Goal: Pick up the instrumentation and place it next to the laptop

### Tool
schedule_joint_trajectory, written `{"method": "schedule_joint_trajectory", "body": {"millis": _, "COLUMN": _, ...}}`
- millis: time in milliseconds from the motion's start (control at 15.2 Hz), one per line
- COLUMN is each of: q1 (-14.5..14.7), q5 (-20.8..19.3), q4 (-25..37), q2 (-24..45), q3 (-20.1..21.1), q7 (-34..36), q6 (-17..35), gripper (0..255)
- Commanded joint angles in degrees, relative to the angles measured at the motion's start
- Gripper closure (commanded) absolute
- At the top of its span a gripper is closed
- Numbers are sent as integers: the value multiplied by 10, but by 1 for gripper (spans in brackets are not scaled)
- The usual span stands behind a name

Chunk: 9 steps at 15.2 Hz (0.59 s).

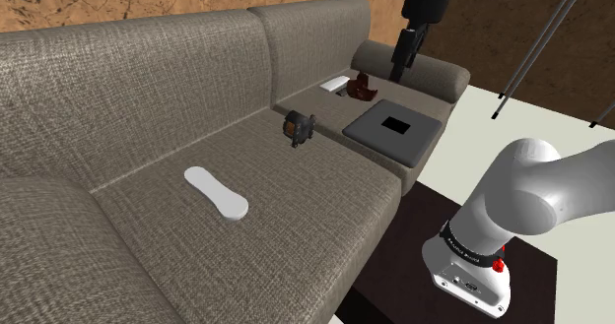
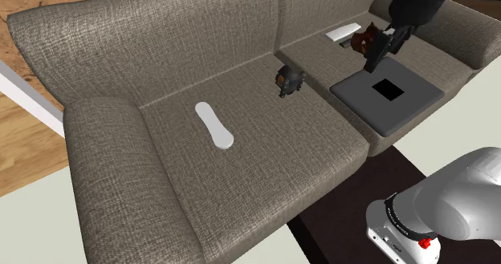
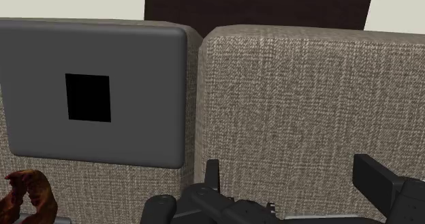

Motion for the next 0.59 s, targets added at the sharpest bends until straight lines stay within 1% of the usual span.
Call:
{"method": "schedule_joint_trajectory", "body": {"millis": 0, "q1": 0, "q5": 0, "q4": 0, "q2": 0, "q3": 0, "q7": 0, "q6": 0, "gripper": 0}}
{"method": "schedule_joint_trajectory", "body": {"millis": 528, "q1": 19, "q5": 44, "q4": -18, "q2": 94, "q3": 68, "q7": 75, "q6": 110, "gripper": 0}}
